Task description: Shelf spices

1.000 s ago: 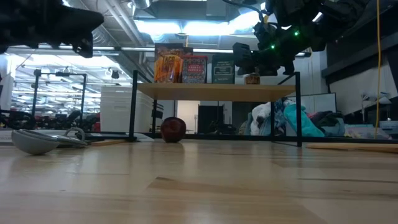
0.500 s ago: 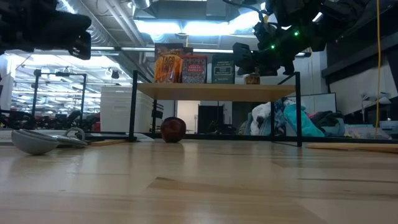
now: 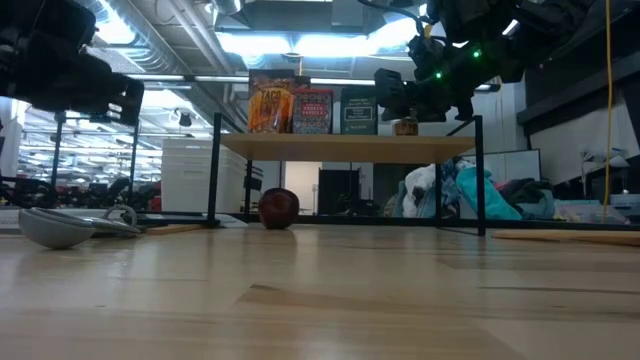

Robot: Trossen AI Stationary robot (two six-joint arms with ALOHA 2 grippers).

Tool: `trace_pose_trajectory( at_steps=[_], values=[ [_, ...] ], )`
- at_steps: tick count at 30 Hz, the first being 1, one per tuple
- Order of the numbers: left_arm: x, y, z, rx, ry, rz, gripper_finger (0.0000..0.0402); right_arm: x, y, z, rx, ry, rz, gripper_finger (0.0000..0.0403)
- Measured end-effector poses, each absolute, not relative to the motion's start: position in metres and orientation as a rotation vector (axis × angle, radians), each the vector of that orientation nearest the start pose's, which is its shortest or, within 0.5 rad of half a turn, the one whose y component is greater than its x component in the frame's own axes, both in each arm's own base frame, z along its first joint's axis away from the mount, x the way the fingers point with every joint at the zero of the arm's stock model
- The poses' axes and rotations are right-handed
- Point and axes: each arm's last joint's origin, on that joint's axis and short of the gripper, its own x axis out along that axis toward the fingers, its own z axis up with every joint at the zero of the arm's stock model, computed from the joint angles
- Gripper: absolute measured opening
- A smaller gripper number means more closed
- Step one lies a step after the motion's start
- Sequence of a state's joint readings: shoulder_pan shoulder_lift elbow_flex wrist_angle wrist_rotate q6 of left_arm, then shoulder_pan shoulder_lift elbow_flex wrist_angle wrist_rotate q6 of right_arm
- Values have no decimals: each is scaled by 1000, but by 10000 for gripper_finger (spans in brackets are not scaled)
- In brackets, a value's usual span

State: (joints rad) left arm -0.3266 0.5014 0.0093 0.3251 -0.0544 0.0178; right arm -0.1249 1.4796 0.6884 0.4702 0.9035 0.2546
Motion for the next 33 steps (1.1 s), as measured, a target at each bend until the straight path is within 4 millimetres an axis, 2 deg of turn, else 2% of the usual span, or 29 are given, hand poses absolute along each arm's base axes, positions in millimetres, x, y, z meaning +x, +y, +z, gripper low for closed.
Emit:
trace_pose_trajectory(
  at_steps=[13,19,27,33],
  values=[
    [118,-38,134,63,345,-268,5,287,-59,207,103,178,-1050,186],
    [118,-38,134,61,344,-262,5,287,-59,207,103,178,-1050,186],
    [118,-36,133,-247,386,-131,5,287,-59,207,104,178,-1050,186],
    [115,-35,126,-245,459,-114,5,287,-59,207,104,178,-1050,186]
  ],
)
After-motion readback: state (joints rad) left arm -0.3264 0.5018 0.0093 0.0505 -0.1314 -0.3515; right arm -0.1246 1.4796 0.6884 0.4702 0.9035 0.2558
